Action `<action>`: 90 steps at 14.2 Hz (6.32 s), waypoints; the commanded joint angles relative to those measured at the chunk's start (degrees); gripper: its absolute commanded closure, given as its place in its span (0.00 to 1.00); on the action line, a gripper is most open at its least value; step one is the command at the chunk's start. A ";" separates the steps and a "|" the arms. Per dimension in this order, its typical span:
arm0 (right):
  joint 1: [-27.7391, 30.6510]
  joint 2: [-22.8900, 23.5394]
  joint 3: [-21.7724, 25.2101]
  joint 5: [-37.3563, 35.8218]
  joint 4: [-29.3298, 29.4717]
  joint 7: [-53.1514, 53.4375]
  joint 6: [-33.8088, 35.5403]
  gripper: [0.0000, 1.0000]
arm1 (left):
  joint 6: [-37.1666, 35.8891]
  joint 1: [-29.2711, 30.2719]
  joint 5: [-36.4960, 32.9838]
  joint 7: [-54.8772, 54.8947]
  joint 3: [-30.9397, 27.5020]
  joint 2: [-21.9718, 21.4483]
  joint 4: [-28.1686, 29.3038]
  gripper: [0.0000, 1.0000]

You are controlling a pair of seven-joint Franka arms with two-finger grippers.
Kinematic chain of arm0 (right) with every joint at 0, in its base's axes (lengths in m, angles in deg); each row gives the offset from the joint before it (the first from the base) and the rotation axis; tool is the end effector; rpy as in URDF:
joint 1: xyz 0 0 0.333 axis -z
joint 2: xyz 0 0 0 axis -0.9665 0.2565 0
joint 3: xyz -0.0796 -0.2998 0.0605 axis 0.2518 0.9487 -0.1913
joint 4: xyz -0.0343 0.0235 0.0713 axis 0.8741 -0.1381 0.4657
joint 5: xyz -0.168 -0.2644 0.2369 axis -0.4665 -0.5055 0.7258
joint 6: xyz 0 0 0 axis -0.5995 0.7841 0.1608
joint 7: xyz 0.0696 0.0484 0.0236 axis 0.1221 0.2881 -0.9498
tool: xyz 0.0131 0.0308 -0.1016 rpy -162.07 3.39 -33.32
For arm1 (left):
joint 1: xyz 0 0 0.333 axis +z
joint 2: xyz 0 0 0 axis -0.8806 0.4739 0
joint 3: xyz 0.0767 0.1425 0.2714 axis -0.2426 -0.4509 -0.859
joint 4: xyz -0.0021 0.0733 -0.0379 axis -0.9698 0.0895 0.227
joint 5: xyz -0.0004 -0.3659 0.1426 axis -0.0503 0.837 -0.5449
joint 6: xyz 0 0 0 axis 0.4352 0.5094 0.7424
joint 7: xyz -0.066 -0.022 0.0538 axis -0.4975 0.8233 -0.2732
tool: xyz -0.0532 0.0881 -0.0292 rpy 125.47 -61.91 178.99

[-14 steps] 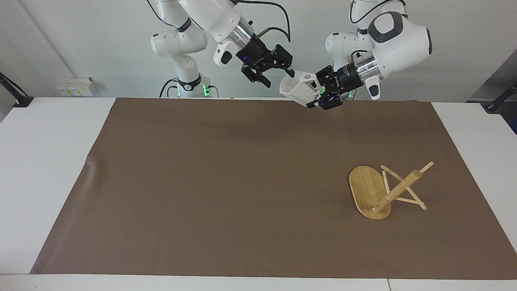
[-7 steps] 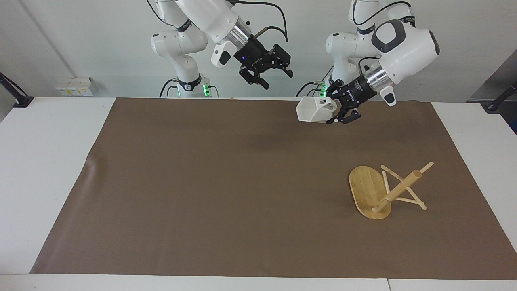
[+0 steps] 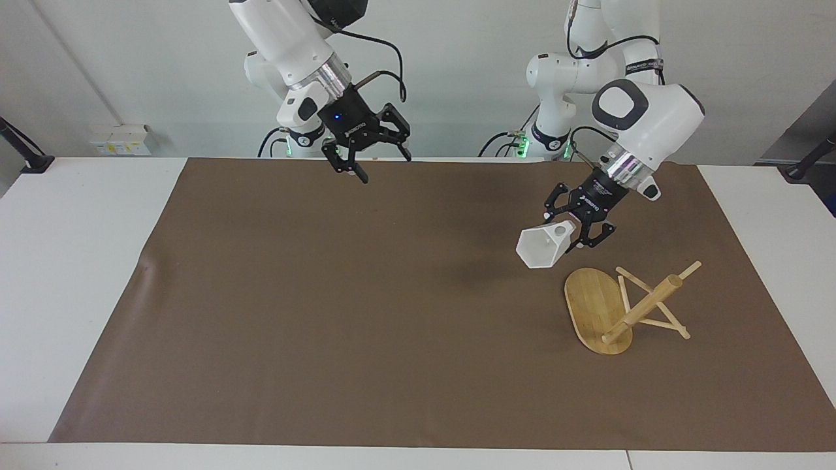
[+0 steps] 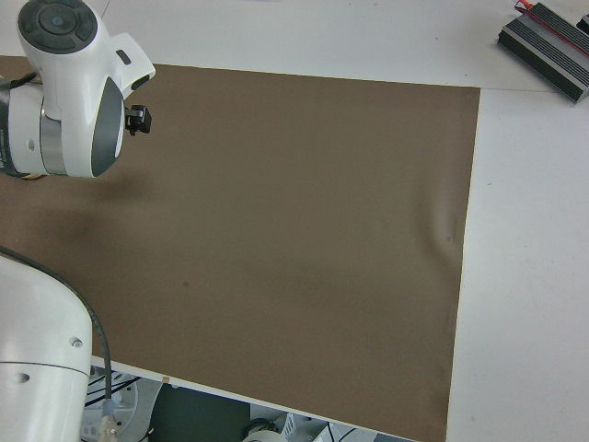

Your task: Hang cup on rack

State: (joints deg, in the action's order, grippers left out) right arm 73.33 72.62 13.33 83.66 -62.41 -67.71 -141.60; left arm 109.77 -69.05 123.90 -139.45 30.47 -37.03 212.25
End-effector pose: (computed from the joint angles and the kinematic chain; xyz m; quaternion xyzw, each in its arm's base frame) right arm 0.5217 0.1940 0.6052 -0.9659 -0.0550 -0.0976 0.2333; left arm 0.5235 -0.1079 0.4490 0.3823 0.8648 -0.1876 0.2659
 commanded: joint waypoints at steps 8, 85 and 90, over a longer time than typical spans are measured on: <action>14.45 -0.42 -0.47 -12.40 -0.35 -18.68 4.59 0.00 | 9.02 0.56 -0.37 -6.56 -0.38 2.09 -1.33 1.00; 11.74 2.48 13.76 -27.45 8.71 -6.12 17.25 0.00 | -28.14 11.11 -38.96 44.09 -0.99 2.45 -27.17 0.00; 11.65 1.43 13.94 -27.54 5.90 -6.21 15.06 0.00 | -28.32 11.20 -40.18 73.09 -0.99 2.18 -26.82 0.00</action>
State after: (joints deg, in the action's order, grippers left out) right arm 85.71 75.02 26.66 57.14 -54.21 -74.66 -124.31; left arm 83.29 -57.65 85.86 -76.64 29.60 -35.20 186.50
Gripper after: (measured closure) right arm 0.000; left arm 0.000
